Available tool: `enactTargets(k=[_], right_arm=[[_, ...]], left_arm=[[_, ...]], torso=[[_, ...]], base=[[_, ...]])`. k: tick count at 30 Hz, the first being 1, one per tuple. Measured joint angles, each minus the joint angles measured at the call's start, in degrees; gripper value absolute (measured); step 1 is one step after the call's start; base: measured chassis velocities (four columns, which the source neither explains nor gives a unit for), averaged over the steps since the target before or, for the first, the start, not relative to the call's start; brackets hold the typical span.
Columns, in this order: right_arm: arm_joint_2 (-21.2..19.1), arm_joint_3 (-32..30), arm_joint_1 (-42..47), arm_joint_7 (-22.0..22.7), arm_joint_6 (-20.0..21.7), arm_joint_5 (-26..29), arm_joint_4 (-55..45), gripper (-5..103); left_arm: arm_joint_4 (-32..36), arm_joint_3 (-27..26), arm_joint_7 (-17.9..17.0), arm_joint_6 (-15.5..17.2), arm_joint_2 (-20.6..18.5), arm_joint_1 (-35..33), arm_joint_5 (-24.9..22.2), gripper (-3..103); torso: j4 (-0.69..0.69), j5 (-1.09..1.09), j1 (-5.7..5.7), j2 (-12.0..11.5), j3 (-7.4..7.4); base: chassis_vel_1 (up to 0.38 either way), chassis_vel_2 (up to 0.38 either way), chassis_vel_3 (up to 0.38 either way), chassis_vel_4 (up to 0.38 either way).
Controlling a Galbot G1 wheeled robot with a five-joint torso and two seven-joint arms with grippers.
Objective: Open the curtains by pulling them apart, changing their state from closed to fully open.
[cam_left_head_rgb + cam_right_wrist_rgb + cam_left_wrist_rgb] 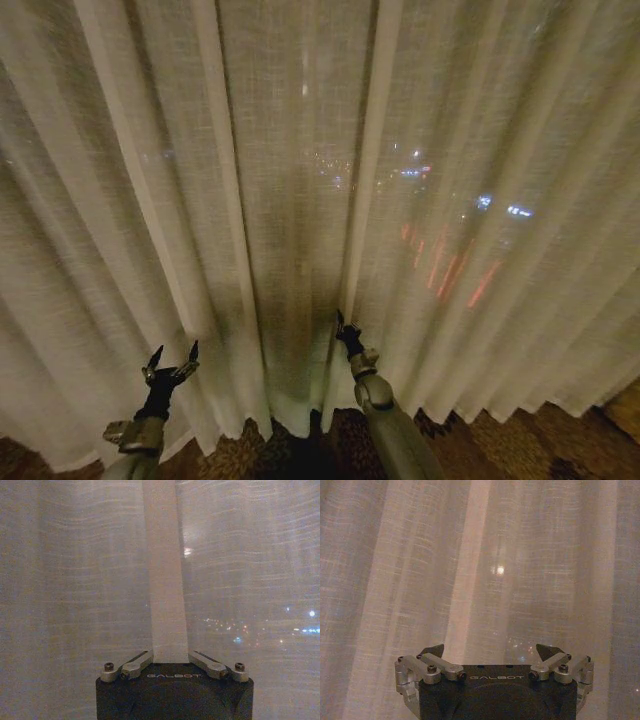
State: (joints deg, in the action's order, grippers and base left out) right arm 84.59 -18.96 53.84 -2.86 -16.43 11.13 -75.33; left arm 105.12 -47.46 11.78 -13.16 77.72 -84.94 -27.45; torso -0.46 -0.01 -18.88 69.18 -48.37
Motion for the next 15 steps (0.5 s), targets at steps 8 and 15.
enactTargets(k=[8,15], right_arm=[[-0.2,-0.3,-0.2,-0.6,0.0,0.1,0.9,0],[0.1,-0.3,-1.5,-1.8,-0.4,0.2,2.4,0]], left_arm=[[0.0,0.0,0.0,0.0,0.0,0.0,0.0,100],[0.0,0.0,0.0,0.0,0.0,0.0,0.0,100]], torso=[[0.0,0.01,0.0,0.0,0.0],[0.0,0.0,0.0,0.0,0.0]], base=[[-0.183,-0.186,0.184,0.183],[-0.291,-0.296,0.282,0.289]])
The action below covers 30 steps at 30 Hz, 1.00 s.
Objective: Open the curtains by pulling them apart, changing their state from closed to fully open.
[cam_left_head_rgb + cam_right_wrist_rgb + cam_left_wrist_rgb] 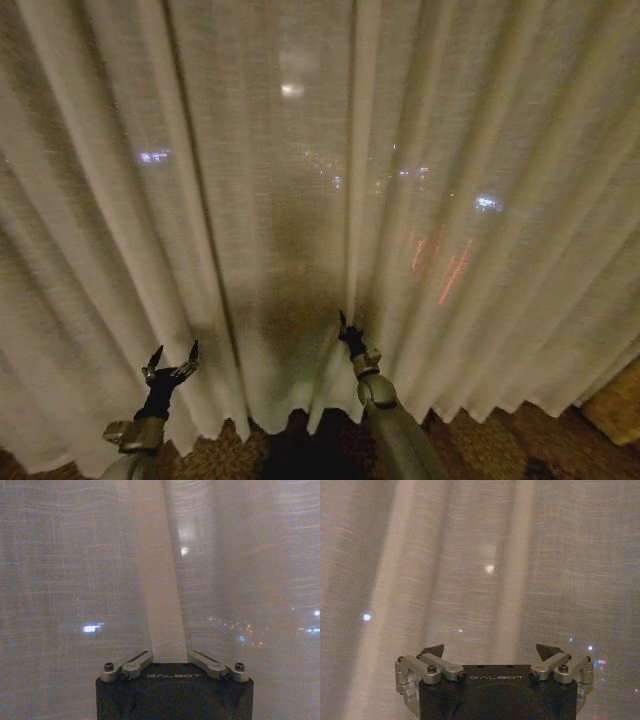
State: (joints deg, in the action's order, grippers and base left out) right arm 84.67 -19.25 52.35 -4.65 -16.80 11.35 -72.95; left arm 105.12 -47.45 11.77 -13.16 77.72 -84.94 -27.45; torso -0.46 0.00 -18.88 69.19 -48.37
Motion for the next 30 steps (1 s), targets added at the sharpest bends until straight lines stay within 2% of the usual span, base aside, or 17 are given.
enactTargets(k=[30], right_arm=[[-0.7,-1.3,1.7,-2.5,-0.6,0.2,-1.1,0]], left_arm=[[0.0,0.0,0.0,0.0,0.0,0.0,0.0,100]], torso=[[-0.01,0.0,0.0,0.0,0.0]], base=[[-0.351,-0.354,0.354,0.351]])
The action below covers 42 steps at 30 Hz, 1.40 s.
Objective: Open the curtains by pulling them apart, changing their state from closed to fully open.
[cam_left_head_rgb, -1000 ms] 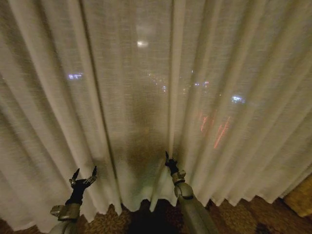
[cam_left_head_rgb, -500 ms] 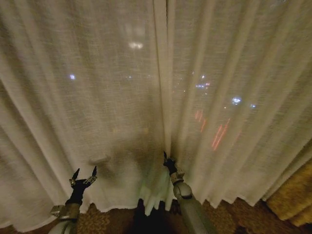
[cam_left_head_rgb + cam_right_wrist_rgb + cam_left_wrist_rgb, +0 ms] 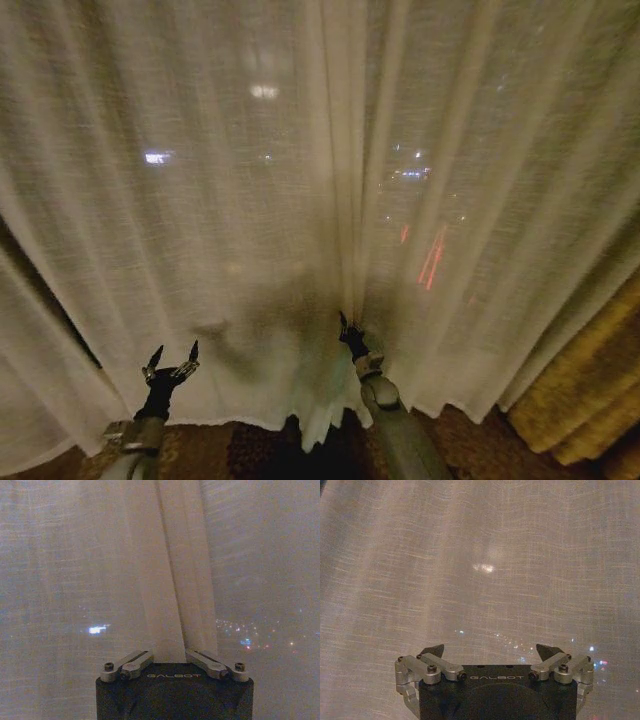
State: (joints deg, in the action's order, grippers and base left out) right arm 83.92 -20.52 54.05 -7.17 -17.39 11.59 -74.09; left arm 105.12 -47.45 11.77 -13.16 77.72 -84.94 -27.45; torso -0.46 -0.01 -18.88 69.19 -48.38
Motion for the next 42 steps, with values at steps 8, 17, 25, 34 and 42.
enactTargets(k=[8,17,25,34,42], right_arm=[[-0.1,-0.1,0.2,-0.4,0.0,0.2,-0.3,0],[-0.5,-0.7,0.8,-0.7,-0.1,0.4,-0.8,0],[-0.5,-0.7,1.2,-0.9,-0.3,0.5,-1.3,0],[-0.7,-0.9,1.6,-0.5,-1.6,0.7,-1.7,0],[-0.7,-1.2,1.9,-0.4,-3.7,-1.0,-1.8,0]], left_arm=[[0.0,0.0,0.0,0.0,0.0,0.0,0.0,100],[0.0,0.0,0.0,0.0,0.0,0.0,0.0,100],[0.0,0.0,0.0,0.0,0.0,0.0,0.0,100],[0.0,0.0,0.0,0.0,0.0,0.0,0.0,100],[0.0,0.0,0.0,0.0,0.0,0.0,0.0,100]], torso=[[0.01,-0.01,0.0,0.0,0.0],[0.0,-0.03,0.0,0.0,0.0],[0.01,0.02,0.0,0.0,0.0],[0.0,0.0,-0.01,0.0,-0.01],[-0.02,0.02,0.0,0.0,0.0]], base=[[-0.348,-0.359,0.356,0.35],[-0.354,-0.349,0.359,0.352],[-0.346,-0.355,0.341,0.348],[-0.326,-0.342,0.328,0.339],[-0.118,-0.085,0.123,0.105]])
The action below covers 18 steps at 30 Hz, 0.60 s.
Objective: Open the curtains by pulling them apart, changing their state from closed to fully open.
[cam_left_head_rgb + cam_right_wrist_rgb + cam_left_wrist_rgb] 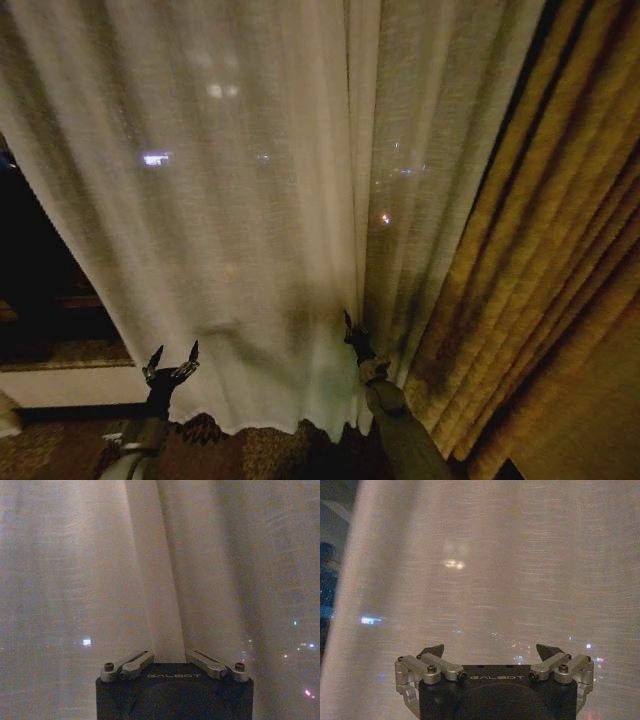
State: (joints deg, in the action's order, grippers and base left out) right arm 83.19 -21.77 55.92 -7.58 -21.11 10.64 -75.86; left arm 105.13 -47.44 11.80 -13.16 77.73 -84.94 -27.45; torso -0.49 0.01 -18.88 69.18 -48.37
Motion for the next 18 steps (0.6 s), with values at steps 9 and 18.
enactTargets(k=[9,18], right_arm=[[-0.4,1.0,-0.7,2.8,0.7,-5.9,0.9,0],[-1.9,-0.7,-6.4,6.8,2.5,-4.6,6.1,0]], left_arm=[[0.0,-0.1,0.0,0.0,0.0,0.0,0.0,100],[0.0,0.0,0.0,0.0,0.0,0.0,0.0,100]], torso=[[0.04,-0.04,0.0,0.0,0.0],[0.04,-0.01,0.0,0.0,0.0]], base=[[0.032,0.045,-0.022,-0.019],[0.0,0.0,0.0,0.0]])
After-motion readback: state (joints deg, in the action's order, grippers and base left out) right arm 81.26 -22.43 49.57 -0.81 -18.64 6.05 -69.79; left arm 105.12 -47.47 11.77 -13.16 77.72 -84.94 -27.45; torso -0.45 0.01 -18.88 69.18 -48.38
